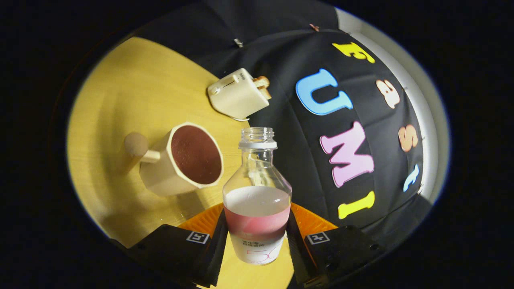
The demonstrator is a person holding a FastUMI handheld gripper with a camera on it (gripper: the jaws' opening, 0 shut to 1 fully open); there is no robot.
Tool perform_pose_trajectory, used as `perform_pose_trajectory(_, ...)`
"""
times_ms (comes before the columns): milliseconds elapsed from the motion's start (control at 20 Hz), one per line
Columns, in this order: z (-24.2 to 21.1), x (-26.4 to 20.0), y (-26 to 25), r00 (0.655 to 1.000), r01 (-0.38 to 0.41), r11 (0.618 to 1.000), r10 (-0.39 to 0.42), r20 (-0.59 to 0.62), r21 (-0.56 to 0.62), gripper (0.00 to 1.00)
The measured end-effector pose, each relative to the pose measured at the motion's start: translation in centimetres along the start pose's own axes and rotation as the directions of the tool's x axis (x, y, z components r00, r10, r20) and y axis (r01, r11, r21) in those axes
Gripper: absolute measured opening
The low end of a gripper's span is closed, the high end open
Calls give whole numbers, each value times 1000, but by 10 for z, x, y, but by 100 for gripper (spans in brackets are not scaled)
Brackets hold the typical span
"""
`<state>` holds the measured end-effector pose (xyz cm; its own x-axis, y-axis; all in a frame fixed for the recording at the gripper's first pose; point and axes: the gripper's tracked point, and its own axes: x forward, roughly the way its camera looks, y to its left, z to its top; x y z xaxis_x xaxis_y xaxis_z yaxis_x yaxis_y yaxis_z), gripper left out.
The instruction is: Take the bottle from table, then pour the juice into the cup, finally place the bottle on the coaster
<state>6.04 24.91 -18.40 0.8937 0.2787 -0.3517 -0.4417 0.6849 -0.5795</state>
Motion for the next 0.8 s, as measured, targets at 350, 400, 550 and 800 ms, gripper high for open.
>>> perform_pose_trajectory(350, 16, 3, -47, 994, 24, 897, -66, 82, 441, 72)
perform_pose_trajectory(400, 18, 5, -54, 993, 24, 881, -74, 89, 472, 72)
perform_pose_trajectory(550, 19, 15, -78, 989, 33, 856, -102, 105, 515, 72)
perform_pose_trajectory(800, 25, 34, -115, 972, 55, 802, -180, 153, 595, 72)
